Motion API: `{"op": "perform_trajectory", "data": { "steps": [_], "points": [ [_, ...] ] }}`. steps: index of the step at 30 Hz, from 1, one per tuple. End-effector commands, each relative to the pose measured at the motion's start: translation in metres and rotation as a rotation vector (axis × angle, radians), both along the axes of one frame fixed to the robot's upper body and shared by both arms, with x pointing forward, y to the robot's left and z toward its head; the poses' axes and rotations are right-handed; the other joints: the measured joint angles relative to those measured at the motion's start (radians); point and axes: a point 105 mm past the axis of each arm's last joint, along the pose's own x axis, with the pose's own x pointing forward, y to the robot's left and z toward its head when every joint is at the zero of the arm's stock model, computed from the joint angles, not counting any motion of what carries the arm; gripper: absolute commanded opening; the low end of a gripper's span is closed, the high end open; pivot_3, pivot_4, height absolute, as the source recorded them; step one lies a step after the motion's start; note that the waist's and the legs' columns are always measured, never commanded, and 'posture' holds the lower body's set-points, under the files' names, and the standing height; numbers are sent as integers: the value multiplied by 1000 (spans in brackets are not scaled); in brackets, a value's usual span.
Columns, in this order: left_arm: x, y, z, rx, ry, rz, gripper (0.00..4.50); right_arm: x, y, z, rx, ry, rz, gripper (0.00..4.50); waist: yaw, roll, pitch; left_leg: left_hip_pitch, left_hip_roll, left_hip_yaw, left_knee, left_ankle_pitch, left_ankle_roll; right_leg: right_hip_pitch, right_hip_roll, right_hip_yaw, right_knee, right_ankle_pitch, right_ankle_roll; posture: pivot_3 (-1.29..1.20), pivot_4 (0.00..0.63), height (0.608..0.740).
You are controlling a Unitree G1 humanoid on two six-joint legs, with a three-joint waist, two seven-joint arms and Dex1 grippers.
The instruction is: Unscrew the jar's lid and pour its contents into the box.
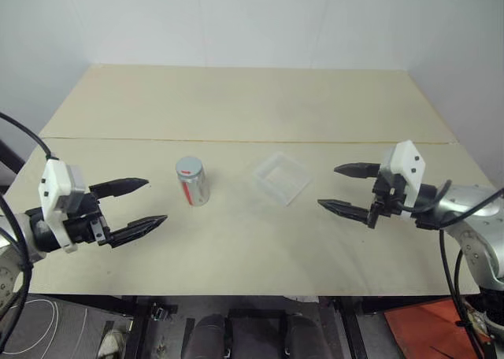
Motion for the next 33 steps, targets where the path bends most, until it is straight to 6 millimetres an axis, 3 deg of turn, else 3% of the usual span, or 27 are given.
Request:
{"op": "perform_trajectory", "data": {
  "steps": [1,12,23,33],
  "points": [
    [-3,-3,11,-3,-50,-5,4441,2,1,12,-3,-61,10,4500,0,0,0,0,0,0,0,0,0,0,0,0,0,0,0,0,150,740],
    [5,-18,-2,-79,-75,92,4441,2,9,18,8,-87,36,4500,2,0,0,0,0,0,0,0,0,0,0,0,0,0,0,0,150,740],
    [51,-40,-47,-205,-149,528,4441,6,12,28,3,-127,48,4500,6,-1,0,2,-1,-1,0,0,0,2,0,1,1,1,0,0,150,740],
    [85,-48,-65,-205,-184,601,4441,-1,9,29,-2,-135,26,4500,4,-1,0,2,-1,-1,0,0,0,2,0,1,2,1,-1,0,150,740]
  ]
}}
